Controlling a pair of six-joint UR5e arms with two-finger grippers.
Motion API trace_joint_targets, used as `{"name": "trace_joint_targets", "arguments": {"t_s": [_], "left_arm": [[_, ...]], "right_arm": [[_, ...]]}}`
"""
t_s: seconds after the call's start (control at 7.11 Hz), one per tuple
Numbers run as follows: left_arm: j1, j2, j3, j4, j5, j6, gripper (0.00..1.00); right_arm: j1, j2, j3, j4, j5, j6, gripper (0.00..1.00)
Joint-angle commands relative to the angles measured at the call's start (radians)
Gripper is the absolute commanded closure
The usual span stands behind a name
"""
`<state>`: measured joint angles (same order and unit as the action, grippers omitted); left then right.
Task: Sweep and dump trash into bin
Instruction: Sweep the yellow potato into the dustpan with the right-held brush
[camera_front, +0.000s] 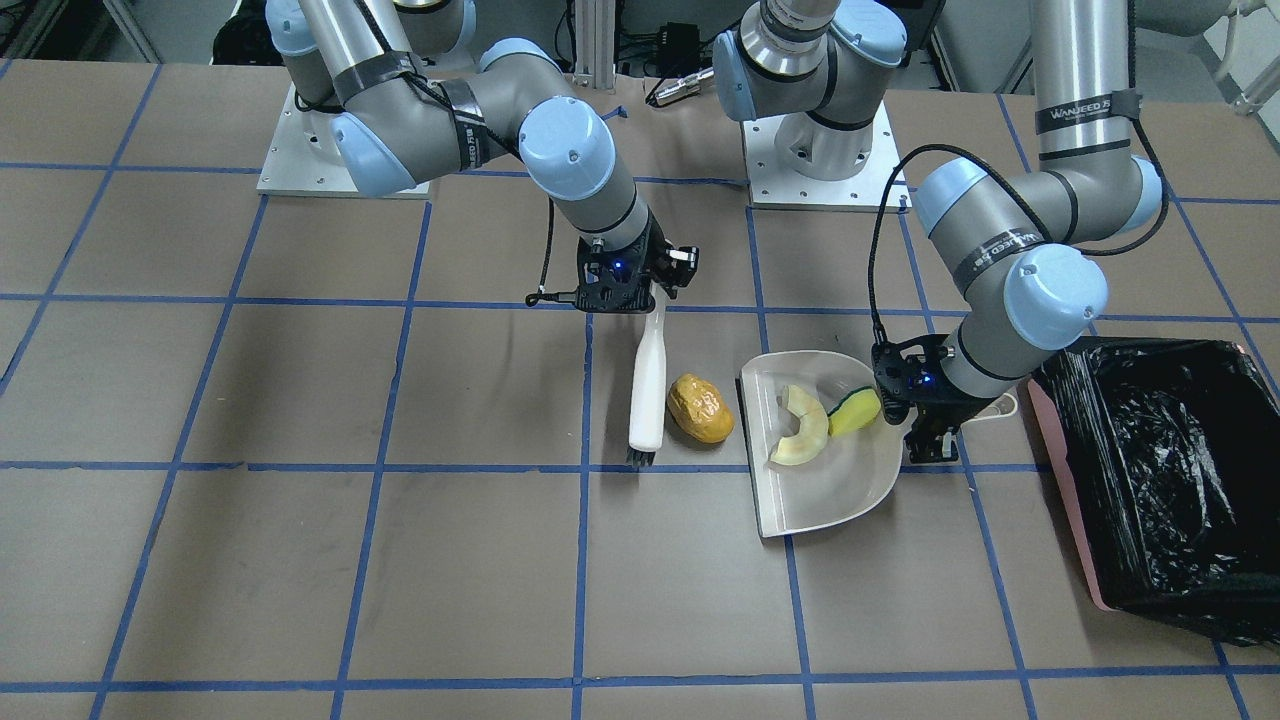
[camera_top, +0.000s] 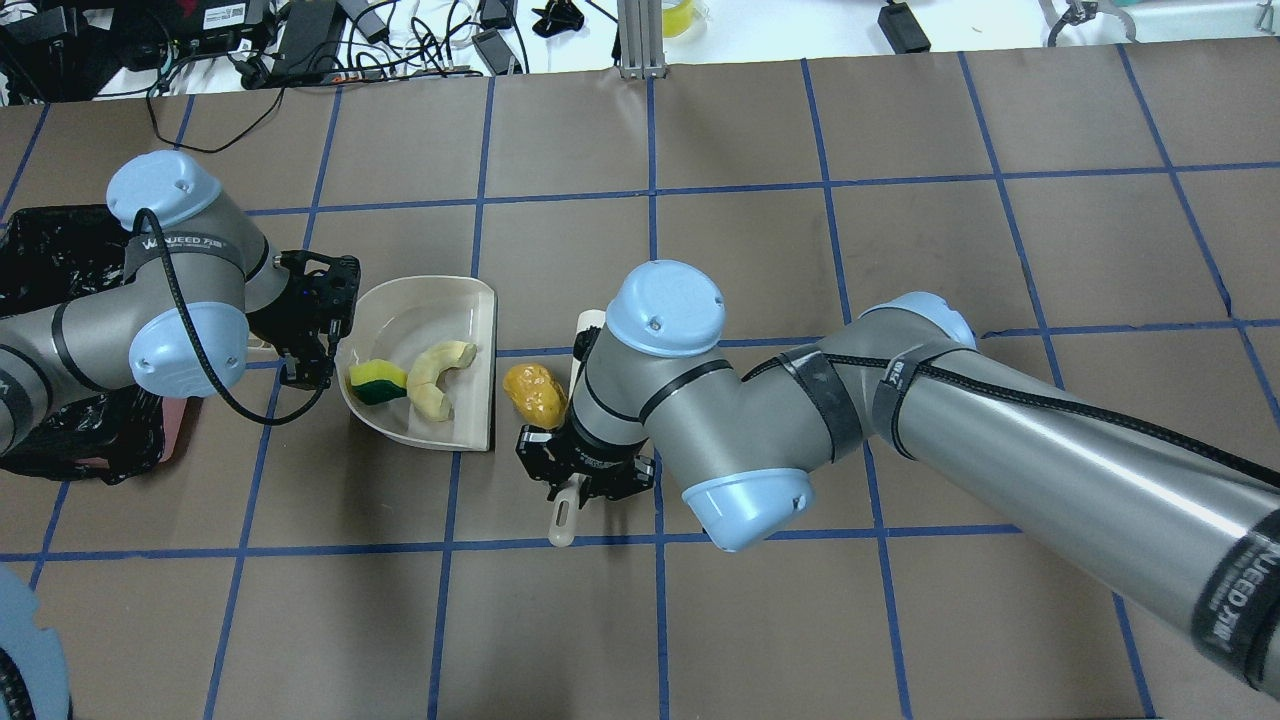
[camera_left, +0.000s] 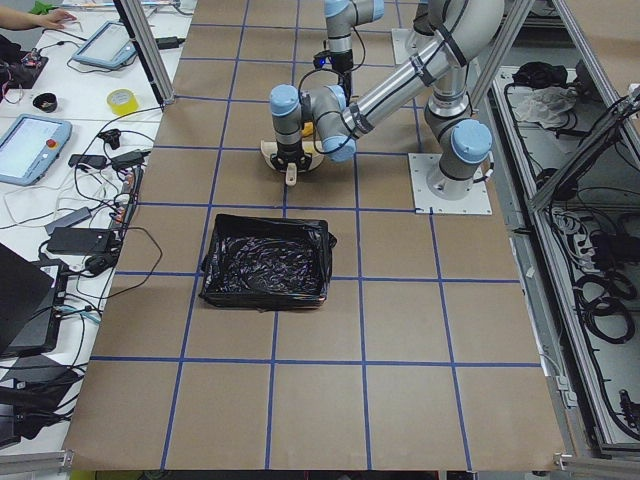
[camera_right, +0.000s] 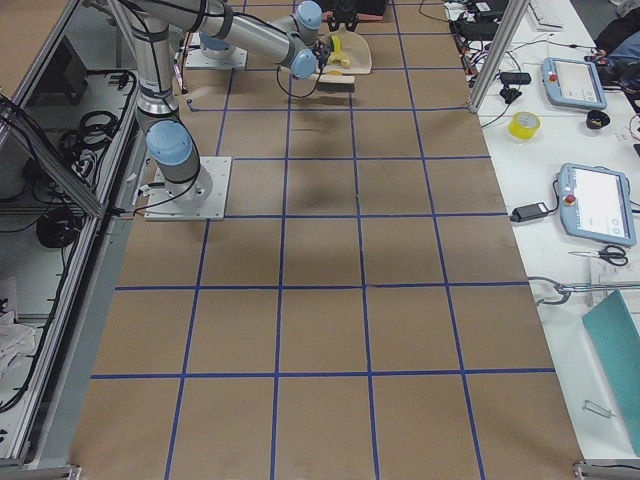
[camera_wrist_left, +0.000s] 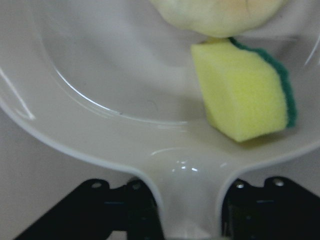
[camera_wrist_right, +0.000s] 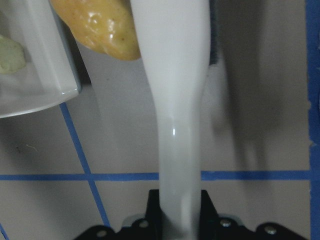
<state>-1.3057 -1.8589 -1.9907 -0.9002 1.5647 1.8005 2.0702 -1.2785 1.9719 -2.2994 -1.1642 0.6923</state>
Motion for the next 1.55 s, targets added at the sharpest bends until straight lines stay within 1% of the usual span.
{"name": "trace_joint_targets", "arguments": {"t_s": [0.0, 0.28, 0.42, 0.56, 0.84, 0.98, 1.12, 1.27, 1.41], "left_arm": [[-0.004, -0.002, 0.0, 0.003, 0.0, -0.009, 1.0], [-0.004, -0.003, 0.0, 0.003, 0.0, -0.009, 1.0], [-0.004, -0.003, -0.002, 0.003, 0.0, -0.009, 1.0], [-0.004, -0.003, -0.002, 0.003, 0.0, -0.009, 1.0], [-0.004, -0.002, -0.002, 0.003, -0.002, -0.009, 1.0], [-0.004, -0.002, -0.002, 0.003, -0.002, -0.01, 1.0], [-0.004, -0.002, -0.002, 0.003, -0.003, -0.009, 1.0], [-0.004, 0.001, -0.002, 0.003, -0.003, -0.009, 1.0], [-0.004, 0.004, 0.001, 0.003, -0.005, -0.006, 1.0]], "right_arm": [[0.001, 0.047, -0.011, -0.057, -0.002, 0.004, 1.0], [0.02, 0.054, -0.066, -0.052, 0.003, 0.088, 1.0], [0.069, 0.079, -0.1, -0.063, 0.021, 0.137, 1.0], [0.1, 0.118, -0.149, -0.066, 0.037, 0.179, 1.0], [0.141, 0.181, -0.249, -0.068, 0.041, 0.24, 1.0], [0.16, 0.209, -0.298, -0.08, 0.038, 0.313, 1.0], [0.171, 0.228, -0.344, -0.08, 0.04, 0.347, 1.0], [0.172, 0.234, -0.373, -0.071, 0.038, 0.352, 1.0], [0.172, 0.234, -0.377, -0.066, 0.038, 0.357, 1.0]]}}
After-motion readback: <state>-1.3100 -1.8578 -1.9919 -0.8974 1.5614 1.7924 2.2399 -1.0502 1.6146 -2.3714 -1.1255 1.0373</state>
